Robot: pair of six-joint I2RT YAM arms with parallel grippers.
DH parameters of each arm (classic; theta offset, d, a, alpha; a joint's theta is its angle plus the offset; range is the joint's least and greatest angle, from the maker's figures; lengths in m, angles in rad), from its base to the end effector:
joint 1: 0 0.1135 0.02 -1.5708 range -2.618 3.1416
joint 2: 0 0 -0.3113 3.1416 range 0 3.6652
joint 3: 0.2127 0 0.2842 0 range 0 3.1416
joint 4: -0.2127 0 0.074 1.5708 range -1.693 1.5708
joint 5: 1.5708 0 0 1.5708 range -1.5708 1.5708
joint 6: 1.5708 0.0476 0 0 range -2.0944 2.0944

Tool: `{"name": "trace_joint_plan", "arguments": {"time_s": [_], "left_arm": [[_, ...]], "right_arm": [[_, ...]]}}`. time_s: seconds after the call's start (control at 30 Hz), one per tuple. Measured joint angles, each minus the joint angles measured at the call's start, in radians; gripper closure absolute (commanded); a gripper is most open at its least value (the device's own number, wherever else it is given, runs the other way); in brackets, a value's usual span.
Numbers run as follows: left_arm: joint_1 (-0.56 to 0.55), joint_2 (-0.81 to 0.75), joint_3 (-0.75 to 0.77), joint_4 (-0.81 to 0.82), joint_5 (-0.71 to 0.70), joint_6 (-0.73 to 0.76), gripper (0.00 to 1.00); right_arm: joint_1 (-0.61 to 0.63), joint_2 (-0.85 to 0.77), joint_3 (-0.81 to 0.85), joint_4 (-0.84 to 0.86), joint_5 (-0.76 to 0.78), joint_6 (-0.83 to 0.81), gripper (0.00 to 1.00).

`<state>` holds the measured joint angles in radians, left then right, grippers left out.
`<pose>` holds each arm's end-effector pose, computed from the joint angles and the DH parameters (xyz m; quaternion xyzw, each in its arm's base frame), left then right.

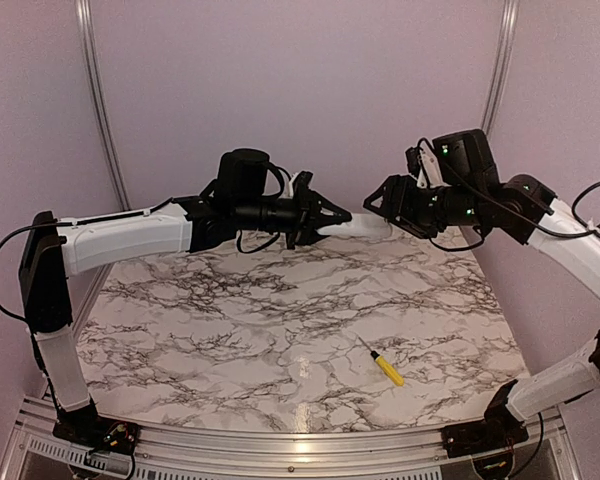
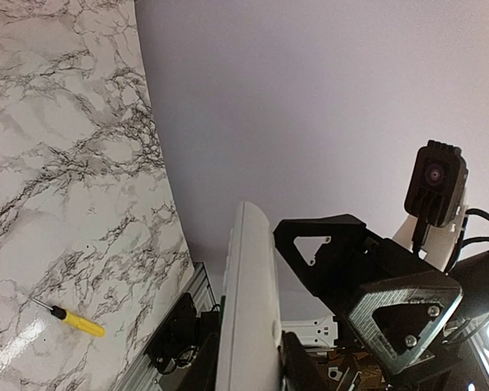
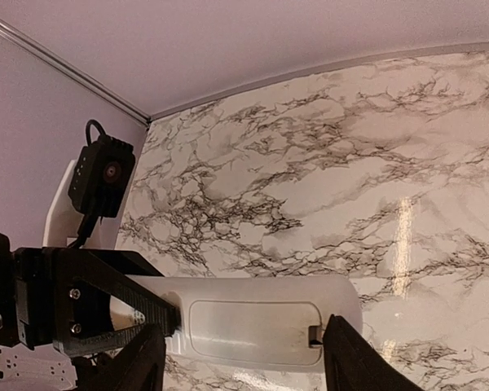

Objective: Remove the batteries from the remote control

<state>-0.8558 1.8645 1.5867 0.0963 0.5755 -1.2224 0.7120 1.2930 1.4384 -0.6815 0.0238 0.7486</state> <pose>0.3120 -0.3989 0.3724 0.0443 0.7575 -0.6396 0.1233 0.2319 0.1986 0.4504 0.0218 0.8688 0.3222 0.3753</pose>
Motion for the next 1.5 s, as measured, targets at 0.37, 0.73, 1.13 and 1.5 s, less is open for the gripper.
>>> {"name": "trace_joint_plan", "arguments": {"time_s": [0.37, 0.73, 1.13, 1.5], "left_arm": [[0.000, 0.000, 0.000, 0.000, 0.000, 0.008, 1.00], [-0.002, 0.000, 0.000, -0.003, 0.000, 0.032, 1.00], [-0.012, 0.000, -0.003, -0.002, 0.004, 0.063, 1.00], [-0.013, -0.014, -0.020, 0.021, -0.001, 0.087, 1.00]], "right_arm": [[-0.006, -0.017, -0.035, 0.037, -0.034, 0.018, 0.36], [-0.010, -0.018, -0.055, 0.100, -0.095, 0.037, 0.36], [-0.010, -0.025, -0.065, 0.130, -0.136, 0.047, 0.33], [-0.010, -0.037, 0.032, -0.026, -0.068, 0.023, 0.33]]}}
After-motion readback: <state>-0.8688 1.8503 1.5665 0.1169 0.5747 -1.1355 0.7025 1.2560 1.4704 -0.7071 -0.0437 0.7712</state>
